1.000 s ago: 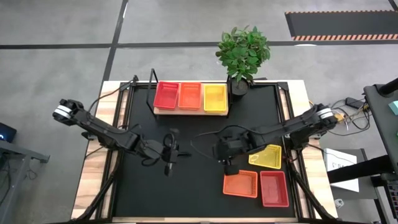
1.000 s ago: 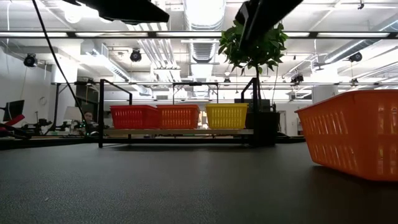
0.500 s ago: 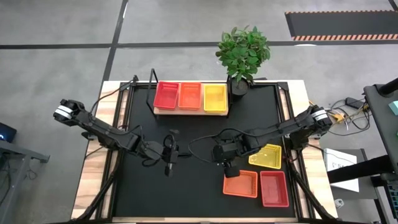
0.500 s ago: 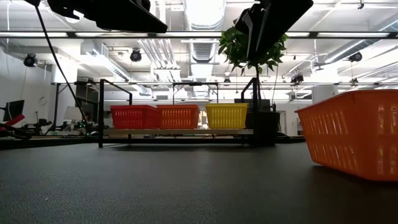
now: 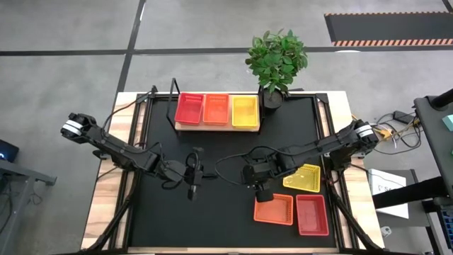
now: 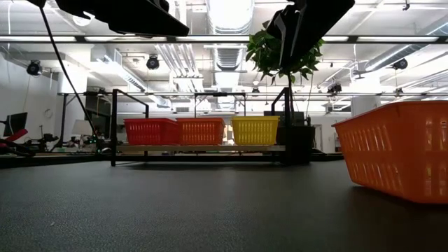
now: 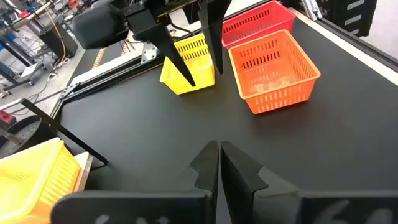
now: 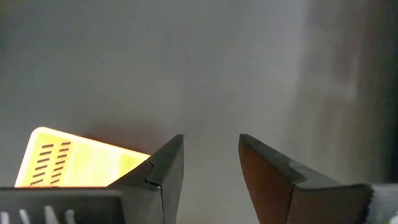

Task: Stack baskets on shelf by color
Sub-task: Stack the orange bin on top of the orange bins on the shelf

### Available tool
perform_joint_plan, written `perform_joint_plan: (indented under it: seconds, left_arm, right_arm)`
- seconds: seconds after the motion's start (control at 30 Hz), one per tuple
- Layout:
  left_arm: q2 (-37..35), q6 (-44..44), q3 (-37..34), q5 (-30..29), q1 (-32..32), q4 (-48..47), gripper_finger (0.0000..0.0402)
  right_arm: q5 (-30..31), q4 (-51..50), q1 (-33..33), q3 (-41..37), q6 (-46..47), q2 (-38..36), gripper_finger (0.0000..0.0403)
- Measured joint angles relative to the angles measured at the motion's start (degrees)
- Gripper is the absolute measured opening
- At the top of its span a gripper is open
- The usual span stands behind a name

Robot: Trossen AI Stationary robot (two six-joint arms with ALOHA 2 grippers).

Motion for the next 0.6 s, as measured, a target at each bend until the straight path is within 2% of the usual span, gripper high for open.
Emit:
perform_joint_plan:
  seconds: [0.33,0.53,0.6]
  left_arm:
    - [-0.02,-0.04,-0.02,0.0,0.0,0.15,0.0002]
    - [-0.04,0.0,-0.02,0.0,0.15,0.48,0.0002]
    - [-0.04,0.15,0.09,0.0,0.18,0.5,0.0002]
  right_arm:
    - [-0.15,-0.77,2.56,-0.02,0.83,0.0,0.016]
    - [-0.48,-0.63,6.54,-0.02,9.45,0.0,0.016]
    - [-2.21,-0.61,8.2,-0.04,12.27,0.0,0.016]
